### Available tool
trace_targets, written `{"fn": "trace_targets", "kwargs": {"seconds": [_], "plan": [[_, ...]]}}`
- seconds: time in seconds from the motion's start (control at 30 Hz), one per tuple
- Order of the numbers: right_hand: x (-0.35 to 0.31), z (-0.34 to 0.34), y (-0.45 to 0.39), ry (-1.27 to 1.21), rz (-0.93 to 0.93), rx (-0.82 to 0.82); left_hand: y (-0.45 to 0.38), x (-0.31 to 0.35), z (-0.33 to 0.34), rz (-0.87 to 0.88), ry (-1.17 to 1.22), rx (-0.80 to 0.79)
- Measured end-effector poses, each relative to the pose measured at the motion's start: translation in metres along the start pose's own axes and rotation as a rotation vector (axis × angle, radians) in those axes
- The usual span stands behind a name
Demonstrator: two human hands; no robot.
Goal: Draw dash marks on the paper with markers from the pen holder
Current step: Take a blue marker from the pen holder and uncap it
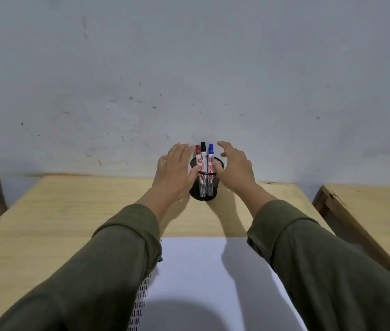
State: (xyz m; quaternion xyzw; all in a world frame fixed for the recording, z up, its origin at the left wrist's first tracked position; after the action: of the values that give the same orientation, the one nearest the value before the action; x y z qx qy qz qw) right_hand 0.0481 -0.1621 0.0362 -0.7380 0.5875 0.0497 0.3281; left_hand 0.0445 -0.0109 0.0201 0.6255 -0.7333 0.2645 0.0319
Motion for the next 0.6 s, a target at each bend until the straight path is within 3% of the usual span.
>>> {"fn": "trace_targets", "kwargs": {"seconds": [0.6], "plan": [[0.024, 0.029, -0.043, -0.063, 0.003, -0.016, -0.011, -0.011, 0.033, 0.076, -0.06, -0.122]]}}
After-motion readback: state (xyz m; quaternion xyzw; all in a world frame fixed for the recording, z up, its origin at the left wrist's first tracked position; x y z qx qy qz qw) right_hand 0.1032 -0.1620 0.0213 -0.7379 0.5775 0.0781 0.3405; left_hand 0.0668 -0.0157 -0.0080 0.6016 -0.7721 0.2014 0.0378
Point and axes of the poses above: each hand's wrist, its own y-axis away from the middle knuckle, its own z-axis out of the palm, x = y × z, the point moved 5 cm from there along -y, towards the middle knuckle, and after that the axes turned 9 degrees about -z, right-handed, at the moved point
